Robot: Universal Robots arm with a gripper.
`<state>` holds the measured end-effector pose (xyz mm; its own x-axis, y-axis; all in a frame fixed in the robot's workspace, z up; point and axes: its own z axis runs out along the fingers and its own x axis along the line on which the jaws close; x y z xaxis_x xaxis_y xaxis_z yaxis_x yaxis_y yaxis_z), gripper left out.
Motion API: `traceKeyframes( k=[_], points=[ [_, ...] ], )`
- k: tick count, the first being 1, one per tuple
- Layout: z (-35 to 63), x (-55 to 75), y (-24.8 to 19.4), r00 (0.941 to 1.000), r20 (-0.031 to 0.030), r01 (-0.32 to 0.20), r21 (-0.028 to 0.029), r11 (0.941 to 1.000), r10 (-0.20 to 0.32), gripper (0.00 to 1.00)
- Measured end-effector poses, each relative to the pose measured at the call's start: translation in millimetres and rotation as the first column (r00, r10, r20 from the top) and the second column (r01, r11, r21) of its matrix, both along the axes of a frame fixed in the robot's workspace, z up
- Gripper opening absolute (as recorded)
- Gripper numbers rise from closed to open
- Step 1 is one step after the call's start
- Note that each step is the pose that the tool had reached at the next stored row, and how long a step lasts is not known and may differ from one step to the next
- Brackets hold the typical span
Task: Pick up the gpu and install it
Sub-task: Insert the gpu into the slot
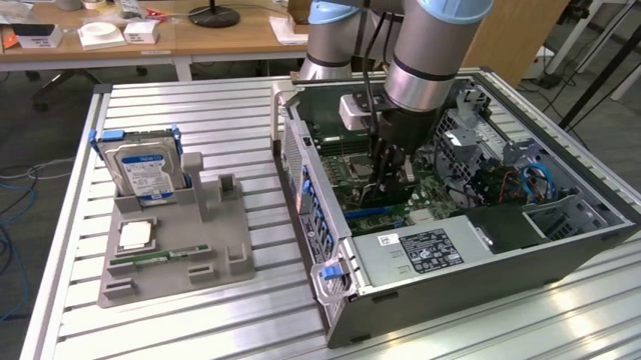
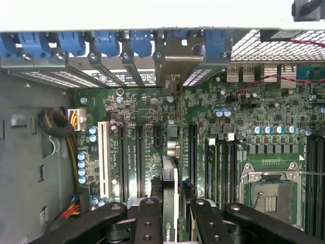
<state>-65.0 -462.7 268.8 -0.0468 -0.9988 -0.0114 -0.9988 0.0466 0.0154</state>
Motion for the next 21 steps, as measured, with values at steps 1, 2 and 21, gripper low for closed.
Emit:
traceKeyframes(
  k=[1, 2, 21],
  points=[
    [-0.3, 0.0, 0.0, 1.0000, 0.0000, 0.000, -0.0001, 1.0000, 0.000, 0.26],
    [-0.7, 0.0, 0.0, 1.0000, 0.0000, 0.000, 0.0001, 1.0000, 0.000, 0.26],
    [-11.4, -1.3, 0.6, 1.0000, -0.0001, 0.000, 0.0246, 0.9997, 0.000, 0.26]
  ],
)
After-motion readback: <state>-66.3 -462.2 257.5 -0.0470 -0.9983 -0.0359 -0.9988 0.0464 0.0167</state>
